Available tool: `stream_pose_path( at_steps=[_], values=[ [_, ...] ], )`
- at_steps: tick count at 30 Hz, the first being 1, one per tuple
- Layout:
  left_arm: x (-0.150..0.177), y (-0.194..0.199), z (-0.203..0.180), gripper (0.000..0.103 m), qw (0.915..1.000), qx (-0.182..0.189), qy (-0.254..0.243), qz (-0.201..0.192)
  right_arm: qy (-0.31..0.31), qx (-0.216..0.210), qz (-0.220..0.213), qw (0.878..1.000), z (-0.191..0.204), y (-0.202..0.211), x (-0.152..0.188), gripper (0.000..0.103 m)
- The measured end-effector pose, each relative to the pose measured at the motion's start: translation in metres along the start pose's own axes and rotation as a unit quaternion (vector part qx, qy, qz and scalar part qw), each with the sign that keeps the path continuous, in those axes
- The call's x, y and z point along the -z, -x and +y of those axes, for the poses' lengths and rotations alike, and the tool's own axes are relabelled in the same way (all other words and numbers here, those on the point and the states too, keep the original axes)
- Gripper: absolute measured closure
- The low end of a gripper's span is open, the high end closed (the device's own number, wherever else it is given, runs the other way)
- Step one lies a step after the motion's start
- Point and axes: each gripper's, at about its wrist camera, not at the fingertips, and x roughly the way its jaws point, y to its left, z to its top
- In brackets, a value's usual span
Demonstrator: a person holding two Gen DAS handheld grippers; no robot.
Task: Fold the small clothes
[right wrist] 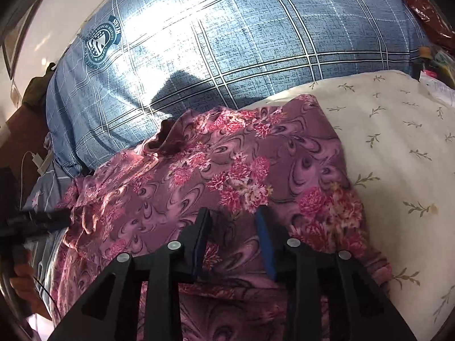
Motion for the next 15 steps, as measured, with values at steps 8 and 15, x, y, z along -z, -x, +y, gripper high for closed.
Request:
stream_pose_path(
  at_steps=[8,15],
  values=[
    [-0.061,0.008,0.151,0.052,0.9852,-0.101,0.131,0.047,0.007,-0.012,-0.001,1.0,0.003,-0.002,0.0,0.054],
    [-0.075,0.002,0.192,0.049,0.9763,-0.115,0.169,0.071,0.006,-0.018,-0.002,1.0,0.004,-0.002,0.0,0.052]
  ],
)
